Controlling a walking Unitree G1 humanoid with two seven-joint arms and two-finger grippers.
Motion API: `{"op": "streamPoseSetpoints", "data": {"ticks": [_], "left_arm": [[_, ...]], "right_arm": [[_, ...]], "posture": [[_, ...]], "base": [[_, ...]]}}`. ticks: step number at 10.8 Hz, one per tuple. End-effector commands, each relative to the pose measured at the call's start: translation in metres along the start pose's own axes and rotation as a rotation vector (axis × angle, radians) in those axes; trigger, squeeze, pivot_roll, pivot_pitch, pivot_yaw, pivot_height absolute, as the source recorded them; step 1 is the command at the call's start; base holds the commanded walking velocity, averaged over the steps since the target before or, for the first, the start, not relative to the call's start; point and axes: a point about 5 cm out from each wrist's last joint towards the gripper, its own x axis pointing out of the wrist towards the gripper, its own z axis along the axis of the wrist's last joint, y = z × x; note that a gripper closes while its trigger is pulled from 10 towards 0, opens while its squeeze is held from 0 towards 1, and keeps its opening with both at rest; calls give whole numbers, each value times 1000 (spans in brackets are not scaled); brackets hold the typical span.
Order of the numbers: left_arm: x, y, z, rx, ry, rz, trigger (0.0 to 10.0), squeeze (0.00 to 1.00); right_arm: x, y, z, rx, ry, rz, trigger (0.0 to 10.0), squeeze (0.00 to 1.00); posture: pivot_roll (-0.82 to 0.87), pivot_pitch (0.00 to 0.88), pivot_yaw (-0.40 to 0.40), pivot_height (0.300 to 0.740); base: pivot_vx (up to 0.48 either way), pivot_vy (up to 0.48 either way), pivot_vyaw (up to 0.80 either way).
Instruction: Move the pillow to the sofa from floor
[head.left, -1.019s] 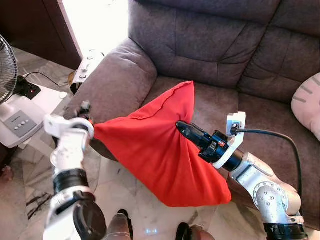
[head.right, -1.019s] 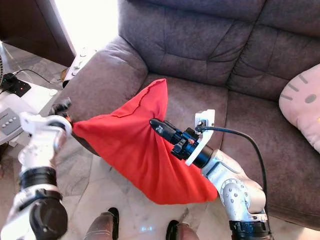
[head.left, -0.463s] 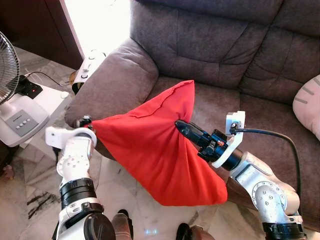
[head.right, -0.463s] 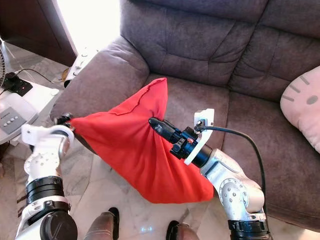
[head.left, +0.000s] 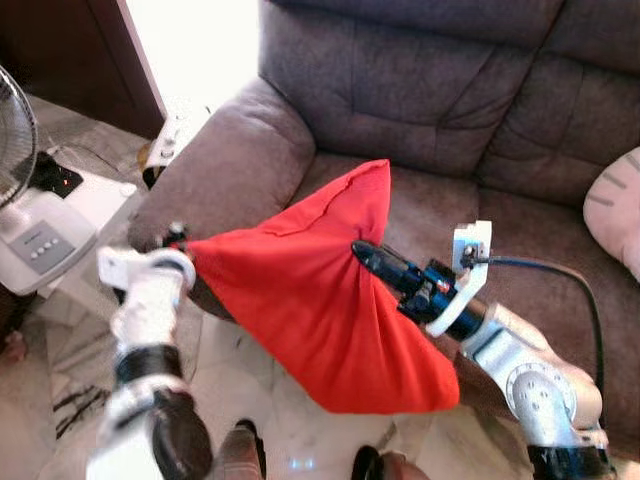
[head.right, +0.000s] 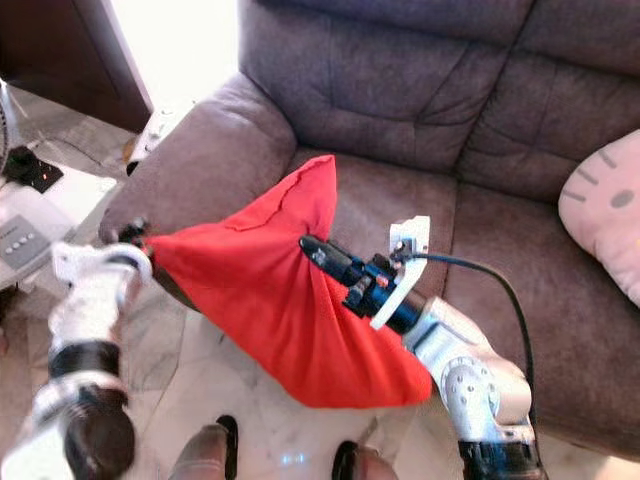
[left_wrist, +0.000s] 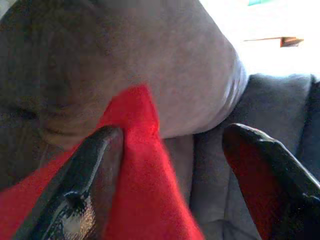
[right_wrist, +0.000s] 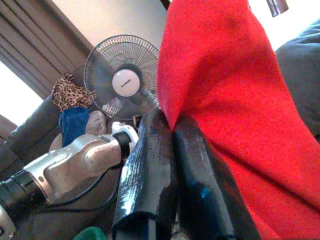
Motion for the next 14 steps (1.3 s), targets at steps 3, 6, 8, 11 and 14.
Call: {"op": "streamPoseSetpoints", "data": {"ticks": [3, 6, 8, 11, 14], "left_arm": [[5, 16, 6, -65, -3, 53, 10000, 0], [5, 27, 2, -74, 5, 113, 10000, 0], [7, 27, -6, -77, 37, 116, 10000, 0], [11, 19, -28, -78, 140, 52, 10000, 0], [12, 16, -35, -16, 208, -13, 10000, 0]], "right_arm": [[4, 16, 23, -79, -87, 104, 0, 0], [6, 15, 22, -78, -84, 109, 0, 0], [6, 15, 22, -78, -85, 109, 0, 0], [6, 16, 21, -80, -79, 110, 0, 0], [7, 17, 20, -78, -77, 114, 0, 0]], "posture": [[57, 253, -22, 703], [62, 253, -23, 703], [61, 254, -21, 703], [57, 255, -23, 703], [57, 255, -24, 703]], "base": [[0, 0, 0], [0, 0, 0], [0, 0, 0], [0, 0, 0], [0, 0, 0]]}}
